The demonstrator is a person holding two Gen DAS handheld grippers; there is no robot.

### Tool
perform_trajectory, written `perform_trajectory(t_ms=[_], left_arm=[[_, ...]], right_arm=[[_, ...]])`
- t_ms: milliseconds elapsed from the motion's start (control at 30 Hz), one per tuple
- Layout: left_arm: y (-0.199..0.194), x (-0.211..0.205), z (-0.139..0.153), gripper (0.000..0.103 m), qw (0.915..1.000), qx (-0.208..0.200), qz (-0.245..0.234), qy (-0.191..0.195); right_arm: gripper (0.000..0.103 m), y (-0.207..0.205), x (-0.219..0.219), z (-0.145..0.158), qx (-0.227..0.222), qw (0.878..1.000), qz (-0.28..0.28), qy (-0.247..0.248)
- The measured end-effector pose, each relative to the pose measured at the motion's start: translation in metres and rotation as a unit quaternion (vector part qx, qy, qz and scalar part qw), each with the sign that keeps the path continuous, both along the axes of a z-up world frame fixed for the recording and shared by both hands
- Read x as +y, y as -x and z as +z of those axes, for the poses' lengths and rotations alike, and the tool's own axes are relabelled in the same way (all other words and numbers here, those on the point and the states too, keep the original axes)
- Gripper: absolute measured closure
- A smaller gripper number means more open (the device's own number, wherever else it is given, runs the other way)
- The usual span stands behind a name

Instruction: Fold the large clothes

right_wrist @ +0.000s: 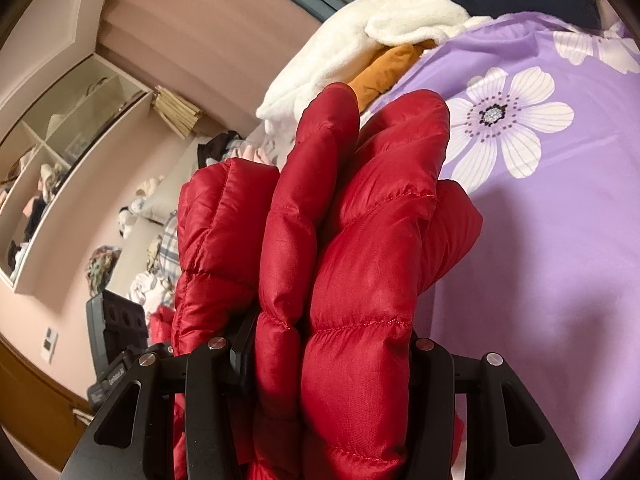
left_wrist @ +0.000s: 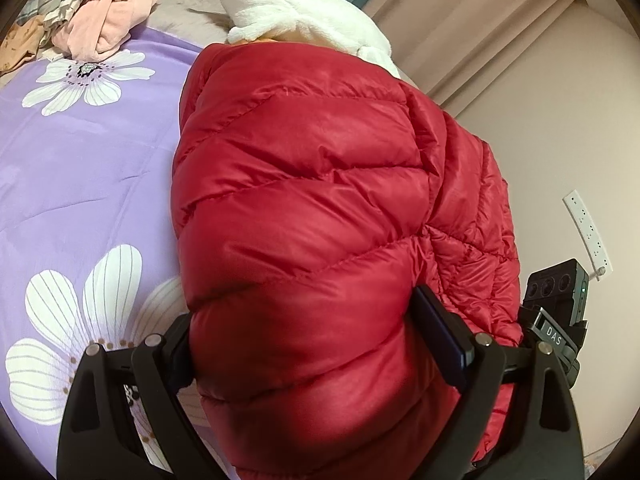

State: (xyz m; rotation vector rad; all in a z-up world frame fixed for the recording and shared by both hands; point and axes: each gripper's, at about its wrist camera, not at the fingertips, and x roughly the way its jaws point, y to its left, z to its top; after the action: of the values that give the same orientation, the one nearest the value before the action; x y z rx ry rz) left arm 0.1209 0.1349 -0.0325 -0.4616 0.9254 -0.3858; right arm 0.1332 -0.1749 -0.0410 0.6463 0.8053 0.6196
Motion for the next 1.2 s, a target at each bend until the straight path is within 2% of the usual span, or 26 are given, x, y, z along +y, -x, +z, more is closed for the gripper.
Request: perform_trajectory(t_ms=[467, 1200], left_arm=[[-0.009, 0.011, -0.008, 0.01, 0.9998, 0.01, 0.015, 0.003], [-0.014, 0.003, -0.011, 0.01, 0.9997, 0.018, 0.015, 0.001]], right_arm=[[0.051, -0.004, 0.006, 0.0, 0.005, 1.0, 0.007, 0.005], [0.051, 0.001, 0.002, -0.003, 0.022, 1.0, -0.011, 0.005]])
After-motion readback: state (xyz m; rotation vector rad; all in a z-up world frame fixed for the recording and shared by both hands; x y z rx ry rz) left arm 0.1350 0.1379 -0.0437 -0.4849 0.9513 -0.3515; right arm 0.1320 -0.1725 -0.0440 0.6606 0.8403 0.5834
